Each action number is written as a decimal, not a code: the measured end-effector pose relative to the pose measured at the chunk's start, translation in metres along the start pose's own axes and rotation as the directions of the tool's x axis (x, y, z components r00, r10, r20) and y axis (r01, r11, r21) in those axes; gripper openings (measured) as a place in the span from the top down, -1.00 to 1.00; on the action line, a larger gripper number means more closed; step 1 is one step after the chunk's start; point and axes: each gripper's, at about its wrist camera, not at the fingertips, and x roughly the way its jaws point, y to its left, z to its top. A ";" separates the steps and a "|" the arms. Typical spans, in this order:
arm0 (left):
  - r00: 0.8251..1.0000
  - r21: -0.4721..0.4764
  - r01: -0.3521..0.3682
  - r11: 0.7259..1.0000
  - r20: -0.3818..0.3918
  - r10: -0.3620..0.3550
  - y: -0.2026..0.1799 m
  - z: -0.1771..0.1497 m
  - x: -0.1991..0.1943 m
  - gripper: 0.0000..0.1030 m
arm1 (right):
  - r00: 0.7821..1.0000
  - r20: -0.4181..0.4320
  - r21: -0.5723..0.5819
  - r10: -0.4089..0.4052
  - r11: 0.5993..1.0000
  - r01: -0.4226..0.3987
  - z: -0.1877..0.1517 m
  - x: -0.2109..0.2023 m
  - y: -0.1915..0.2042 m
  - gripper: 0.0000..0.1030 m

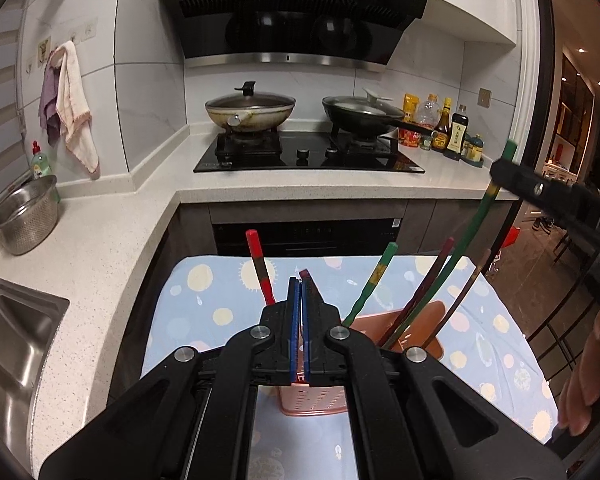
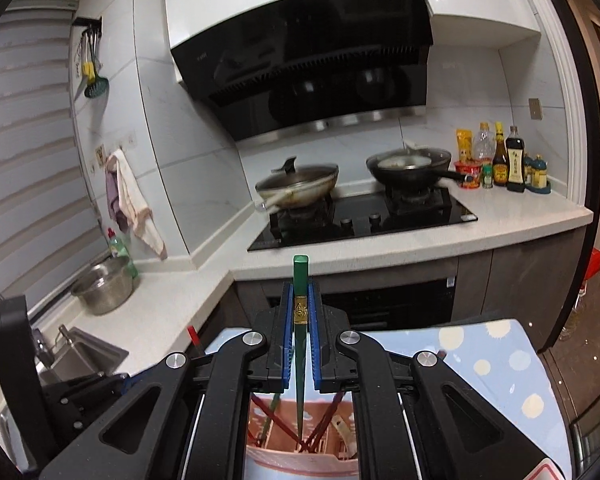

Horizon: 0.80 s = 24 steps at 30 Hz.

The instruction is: Organize utensils

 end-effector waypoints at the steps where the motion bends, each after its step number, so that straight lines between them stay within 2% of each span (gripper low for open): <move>1: 1.000 -0.001 -0.001 1.000 -0.005 0.001 0.000 -0.002 0.003 0.99 | 1.000 -0.012 -0.002 -0.002 1.000 0.002 -0.004 0.004 0.000 0.86; 10: 0.999 -0.018 -0.001 1.000 -0.040 0.000 0.004 -0.007 0.017 0.97 | 0.998 -0.065 -0.018 -0.012 1.000 0.011 -0.023 0.019 -0.004 0.85; 12: 0.999 -0.028 -0.009 1.000 -0.044 0.008 0.005 -0.008 0.018 0.91 | 0.998 -0.059 -0.018 -0.020 1.000 0.019 -0.024 0.016 -0.003 0.77; 15: 0.999 -0.046 -0.020 0.999 -0.044 0.018 0.008 -0.009 0.018 0.67 | 0.998 -0.060 -0.014 -0.019 1.000 0.018 -0.024 0.013 -0.004 0.75; 18: 0.999 -0.046 -0.023 0.999 -0.041 0.021 0.008 -0.010 0.015 0.65 | 0.998 -0.055 -0.019 -0.024 1.000 0.023 -0.025 0.007 -0.005 0.61; 24: 0.999 -0.036 -0.029 0.999 -0.036 0.027 0.007 -0.013 0.004 0.63 | 0.998 -0.061 -0.023 -0.025 0.999 0.024 -0.029 -0.003 -0.005 0.59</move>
